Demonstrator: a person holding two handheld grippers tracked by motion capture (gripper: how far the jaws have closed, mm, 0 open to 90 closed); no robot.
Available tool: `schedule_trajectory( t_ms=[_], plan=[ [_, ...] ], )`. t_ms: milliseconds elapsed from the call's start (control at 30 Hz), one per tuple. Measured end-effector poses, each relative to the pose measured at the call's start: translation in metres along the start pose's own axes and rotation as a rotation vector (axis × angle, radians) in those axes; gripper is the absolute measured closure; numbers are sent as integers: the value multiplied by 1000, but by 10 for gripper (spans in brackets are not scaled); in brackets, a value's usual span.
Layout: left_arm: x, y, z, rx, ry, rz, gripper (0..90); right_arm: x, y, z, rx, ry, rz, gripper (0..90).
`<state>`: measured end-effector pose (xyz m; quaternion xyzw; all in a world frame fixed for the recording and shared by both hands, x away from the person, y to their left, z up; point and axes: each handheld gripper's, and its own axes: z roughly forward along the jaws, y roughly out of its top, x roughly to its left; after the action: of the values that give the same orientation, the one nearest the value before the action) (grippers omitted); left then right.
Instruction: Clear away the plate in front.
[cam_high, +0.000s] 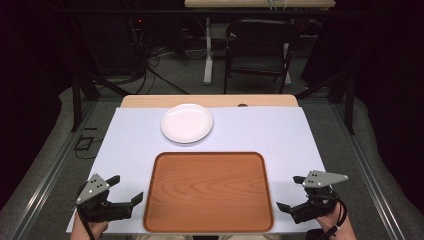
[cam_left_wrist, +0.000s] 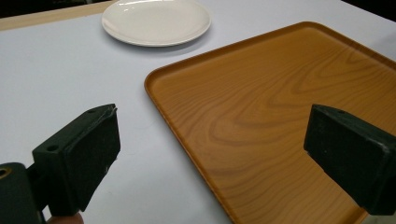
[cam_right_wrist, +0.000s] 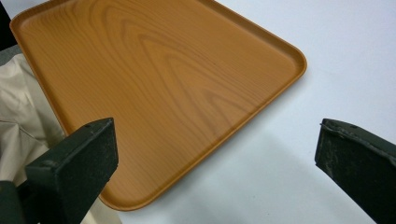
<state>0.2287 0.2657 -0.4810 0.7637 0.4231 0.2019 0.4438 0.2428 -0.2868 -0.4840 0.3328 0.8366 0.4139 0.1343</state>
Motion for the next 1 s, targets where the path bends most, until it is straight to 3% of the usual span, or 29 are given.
schedule_trajectory(
  t_ms=[167,567,667,1000],
  plan=[
    [-4,5,1,-41,0,-38,47,0,0,0,5,5,3,0],
    [-17,19,23,-33,-12,-132,13,0,-1,0,13,1,2,0],
    [-18,24,32,-31,-26,-180,9,0,-1,0,15,1,2,0],
    [-19,42,55,-39,-37,-239,3,0,-1,1,23,1,-1,0]
  ],
)
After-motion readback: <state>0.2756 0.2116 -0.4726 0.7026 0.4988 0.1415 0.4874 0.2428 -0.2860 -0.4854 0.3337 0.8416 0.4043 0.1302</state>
